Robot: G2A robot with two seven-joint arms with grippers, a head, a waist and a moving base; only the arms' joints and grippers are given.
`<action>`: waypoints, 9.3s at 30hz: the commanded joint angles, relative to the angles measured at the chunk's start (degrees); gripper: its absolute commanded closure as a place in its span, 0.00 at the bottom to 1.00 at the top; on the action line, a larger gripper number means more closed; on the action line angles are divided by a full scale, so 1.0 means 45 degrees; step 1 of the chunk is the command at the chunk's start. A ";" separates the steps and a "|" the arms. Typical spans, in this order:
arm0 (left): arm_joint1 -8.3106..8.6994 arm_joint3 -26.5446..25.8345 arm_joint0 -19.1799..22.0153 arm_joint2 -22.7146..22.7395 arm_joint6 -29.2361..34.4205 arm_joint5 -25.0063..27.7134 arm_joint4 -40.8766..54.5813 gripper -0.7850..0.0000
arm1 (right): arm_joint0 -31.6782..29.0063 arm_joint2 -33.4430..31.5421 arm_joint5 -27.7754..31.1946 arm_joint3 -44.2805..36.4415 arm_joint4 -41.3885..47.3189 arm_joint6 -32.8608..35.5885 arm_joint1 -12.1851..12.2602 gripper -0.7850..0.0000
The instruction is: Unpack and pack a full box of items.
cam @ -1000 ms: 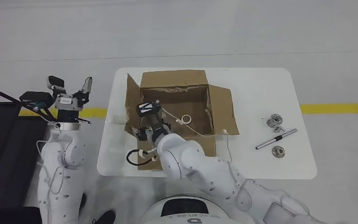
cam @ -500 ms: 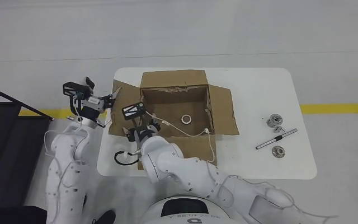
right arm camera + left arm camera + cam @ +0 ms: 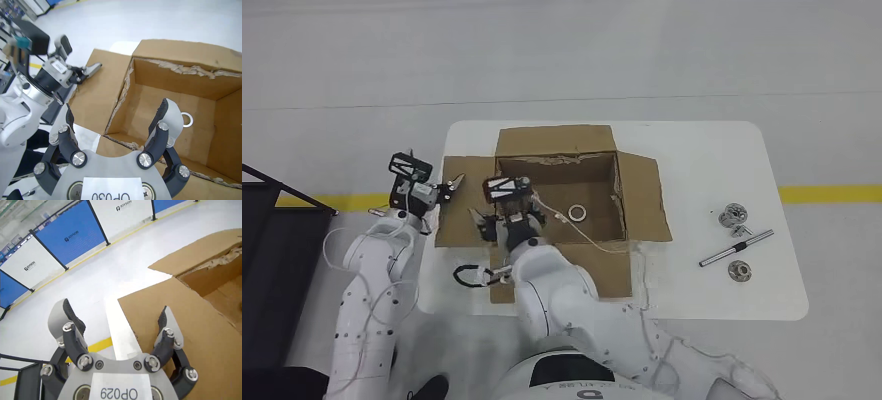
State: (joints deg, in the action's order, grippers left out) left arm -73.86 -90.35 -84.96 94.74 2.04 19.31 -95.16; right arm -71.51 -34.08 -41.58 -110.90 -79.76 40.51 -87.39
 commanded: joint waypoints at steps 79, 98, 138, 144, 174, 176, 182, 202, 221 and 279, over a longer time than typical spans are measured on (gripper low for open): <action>-0.0060 0.3081 0.2045 -0.2001 -0.0332 -0.0948 -0.2177 0.00 | -0.4321 -1.4231 -0.0978 0.1960 -0.0055 0.3953 0.1931 0.58; -0.0060 0.3081 0.2045 -0.2001 -0.0332 -0.0948 -0.2177 0.00 | -0.2757 -1.4508 -0.0678 0.4209 -0.0688 0.4252 0.1646 0.63; -0.0060 0.3081 0.2045 -0.2001 -0.0332 -0.0948 -0.2177 0.00 | -0.5136 -1.7825 0.1034 0.0098 0.4873 0.3370 0.1049 1.00; -0.0060 0.3081 0.2045 -0.2001 -0.0332 -0.0948 -0.2177 0.00 | -0.6257 -1.9017 0.2073 -0.1445 0.8632 0.2258 0.0850 1.00; -0.0060 0.3081 0.2045 -0.2001 -0.0332 -0.0948 -0.2177 0.00 | -0.8206 -1.7181 0.4884 -0.3967 1.5862 0.2161 0.0519 1.00; -0.0060 0.3081 0.2045 -0.2001 -0.0332 -0.0948 -0.2177 0.00 | -0.7812 -1.6040 0.4236 -0.4343 1.5338 0.1503 0.0510 1.00; -0.0060 0.3081 0.2045 -0.2001 -0.0332 -0.0948 -0.2177 0.00 | -0.5904 -1.1996 0.2100 -0.4452 1.3738 -0.0700 0.0414 1.00; -0.0060 0.3081 0.2045 -0.2001 -0.0332 -0.0948 -0.2177 0.00 | -0.1503 -0.4296 0.0720 0.3534 1.0983 -0.7055 -0.0520 1.00; -0.0060 0.3081 0.2045 -0.2001 -0.0332 -0.0948 -0.2177 0.00 | 0.0986 -0.3786 -0.1571 0.7934 1.2370 -0.8272 -0.1415 0.81; -0.0060 0.3081 0.2045 -0.2001 -0.0332 -0.0948 -0.2177 0.00 | -0.8361 -1.7545 0.2873 -0.1126 0.7892 -0.1564 0.1135 0.00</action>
State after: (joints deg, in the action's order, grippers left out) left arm -74.14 -76.49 -75.76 85.73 0.55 15.05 -104.96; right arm -110.15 -112.93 -27.72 -117.19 -42.67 30.21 -82.56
